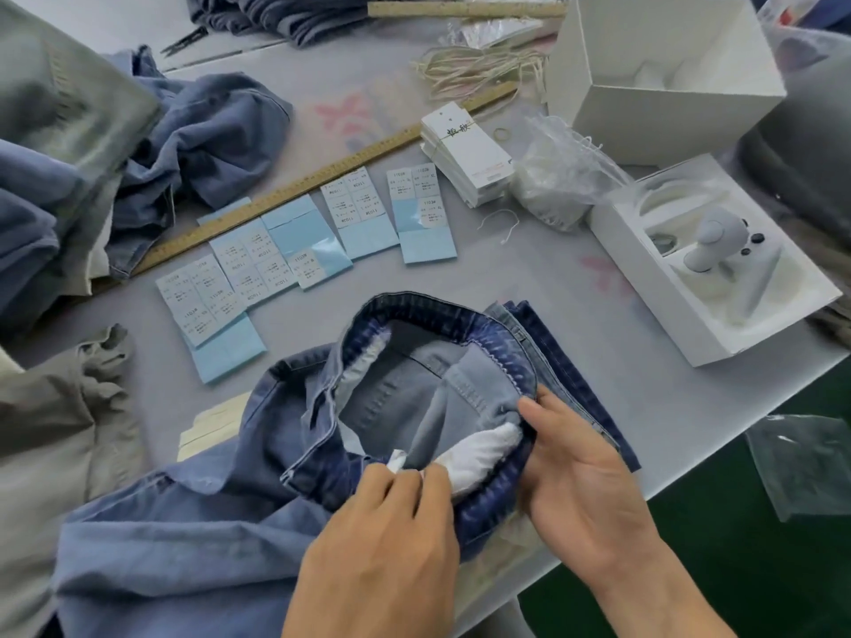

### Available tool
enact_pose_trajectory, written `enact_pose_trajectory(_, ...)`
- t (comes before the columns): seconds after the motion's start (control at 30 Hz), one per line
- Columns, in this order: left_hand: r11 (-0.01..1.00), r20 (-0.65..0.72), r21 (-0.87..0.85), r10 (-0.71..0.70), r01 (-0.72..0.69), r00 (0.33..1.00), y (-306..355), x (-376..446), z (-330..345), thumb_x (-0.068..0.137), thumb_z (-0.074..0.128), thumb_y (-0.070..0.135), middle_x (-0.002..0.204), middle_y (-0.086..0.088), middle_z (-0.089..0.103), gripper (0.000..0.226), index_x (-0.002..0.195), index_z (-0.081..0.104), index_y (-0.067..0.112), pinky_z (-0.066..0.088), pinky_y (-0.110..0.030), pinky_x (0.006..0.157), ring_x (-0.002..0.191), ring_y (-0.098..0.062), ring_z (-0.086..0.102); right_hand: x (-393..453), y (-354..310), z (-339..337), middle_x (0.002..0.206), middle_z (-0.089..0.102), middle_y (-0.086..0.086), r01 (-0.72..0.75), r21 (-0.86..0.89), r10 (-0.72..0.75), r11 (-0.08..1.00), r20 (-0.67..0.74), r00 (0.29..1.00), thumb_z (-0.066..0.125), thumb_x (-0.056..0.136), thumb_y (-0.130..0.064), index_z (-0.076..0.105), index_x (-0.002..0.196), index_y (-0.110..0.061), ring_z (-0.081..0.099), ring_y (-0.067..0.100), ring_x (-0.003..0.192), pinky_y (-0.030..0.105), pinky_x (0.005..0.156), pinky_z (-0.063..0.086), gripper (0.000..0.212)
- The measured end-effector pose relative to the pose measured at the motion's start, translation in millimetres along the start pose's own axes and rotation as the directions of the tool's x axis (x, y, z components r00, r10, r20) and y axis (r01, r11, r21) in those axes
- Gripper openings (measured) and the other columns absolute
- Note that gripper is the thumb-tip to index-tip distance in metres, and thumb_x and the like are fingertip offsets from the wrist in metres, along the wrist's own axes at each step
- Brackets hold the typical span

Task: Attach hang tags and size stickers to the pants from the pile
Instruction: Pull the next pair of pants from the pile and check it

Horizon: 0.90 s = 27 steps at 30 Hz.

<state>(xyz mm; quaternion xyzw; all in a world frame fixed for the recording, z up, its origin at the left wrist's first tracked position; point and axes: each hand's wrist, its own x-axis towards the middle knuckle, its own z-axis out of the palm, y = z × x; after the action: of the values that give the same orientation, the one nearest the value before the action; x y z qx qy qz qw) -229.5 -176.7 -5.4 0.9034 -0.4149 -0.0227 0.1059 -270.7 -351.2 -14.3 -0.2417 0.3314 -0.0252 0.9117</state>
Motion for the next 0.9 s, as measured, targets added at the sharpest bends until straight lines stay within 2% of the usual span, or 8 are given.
enact_pose_trajectory(0.13,0.996,-0.085,0.063,-0.063,0.069,0.994,10.3,-9.5,4.9,0.067,0.076,0.006,0.077,-0.013,0.070,0.021,0.088,0.079,0.000,0.054,-0.032,0.046,0.056,-0.027,0.061,6.8,2.5,8.9,0.099,0.074,0.014,0.115,-0.125,-0.131,0.986,-0.132,0.982,0.072,0.079,-0.009,0.067,0.117,-0.007,0.073,0.021,0.081,0.033,0.070,0.061,0.038)
enact_pose_trajectory(0.27,0.995,0.063,0.031,-0.096,0.094,0.993,34.3,-21.5,12.6,0.084,0.049,-0.003,0.095,-0.013,0.077,0.034,0.094,0.081,0.002,0.052,-0.025,0.045,0.064,-0.025,0.071,10.4,10.3,16.7,0.106,0.074,0.019,0.126,-0.110,-0.150,0.986,-0.257,0.955,0.068,0.078,-0.010,0.060,0.125,0.002,0.075,0.027,0.089,0.039,0.077,0.064,0.049)
enact_pose_trajectory(0.5,0.975,0.071,-0.092,-0.194,0.200,0.978,47.8,-20.5,26.9,0.100,0.040,-0.003,0.090,-0.007,0.078,0.047,0.083,0.083,0.008,0.058,-0.026,0.057,0.069,-0.023,0.075,10.2,19.4,24.3,0.132,0.061,0.032,-0.265,0.149,0.296,0.953,-0.251,0.922,0.053,0.099,-0.029,0.060,0.134,0.006,0.057,0.051,0.124,0.065,0.109,0.039,0.051)
enact_pose_trajectory(0.57,0.835,0.146,-0.415,-0.332,0.362,0.932,31.9,-16.9,20.1,0.080,0.068,-0.005,0.106,-0.002,0.073,0.029,0.100,0.079,0.012,0.055,-0.015,0.067,0.089,-0.016,0.072,7.5,17.9,23.5,0.136,0.058,0.030,-0.311,0.153,0.340,0.938,-0.219,0.915,0.052,0.098,-0.033,0.058,0.135,0.007,0.058,0.047,0.123,0.060,0.106,0.043,0.055)
enact_pose_trajectory(0.7,0.129,0.357,-0.860,-0.539,0.493,0.763,-18.6,-22.0,-0.2,0.072,0.063,0.009,0.140,0.035,0.049,0.084,0.141,0.047,0.055,0.052,-0.022,0.092,0.118,0.002,0.063,6.6,15.1,1.7,0.121,0.071,0.021,-0.070,0.039,0.078,0.997,-0.237,0.968,0.063,0.083,-0.015,0.067,0.127,-0.001,0.073,0.034,0.104,0.047,0.085,0.061,0.046)
enact_pose_trajectory(0.73,0.160,0.372,-0.853,-0.479,0.496,0.795,-32.3,-26.3,-7.3,0.078,0.061,0.017,0.135,0.044,0.049,0.079,0.134,0.044,0.070,0.054,-0.032,0.097,0.120,0.010,0.058,4.7,14.2,-0.1,0.118,0.073,0.019,-0.036,0.018,0.039,0.999,-0.224,0.974,0.064,0.081,-0.014,0.072,0.120,-0.004,0.074,0.030,0.100,0.042,0.078,0.063,0.040)
enact_pose_trajectory(0.8,0.551,0.275,-0.716,-0.341,0.428,0.899,-44.2,-37.2,-8.6,0.092,0.062,0.024,0.125,0.050,0.053,0.068,0.125,0.040,0.079,0.052,-0.024,0.101,0.114,0.021,0.054,1.3,16.8,0.5,0.118,0.073,0.016,-0.037,-0.027,0.032,0.999,-0.177,0.984,0.065,0.080,-0.014,0.078,0.109,-0.011,0.075,0.029,0.101,0.036,0.074,0.062,0.032)
enact_pose_trajectory(0.9,0.848,0.184,-0.448,-0.222,0.283,0.957,-42.2,-30.0,-15.6,0.093,0.057,0.045,0.090,0.021,0.066,0.021,0.112,0.066,0.044,0.058,-0.026,0.054,0.075,-0.001,0.065,-2.3,24.8,2.5,0.125,0.070,0.018,-0.080,-0.052,0.074,0.995,-0.123,0.990,0.078,0.074,-0.019,0.075,0.116,-0.011,0.072,0.032,0.109,0.040,0.080,0.062,0.043)
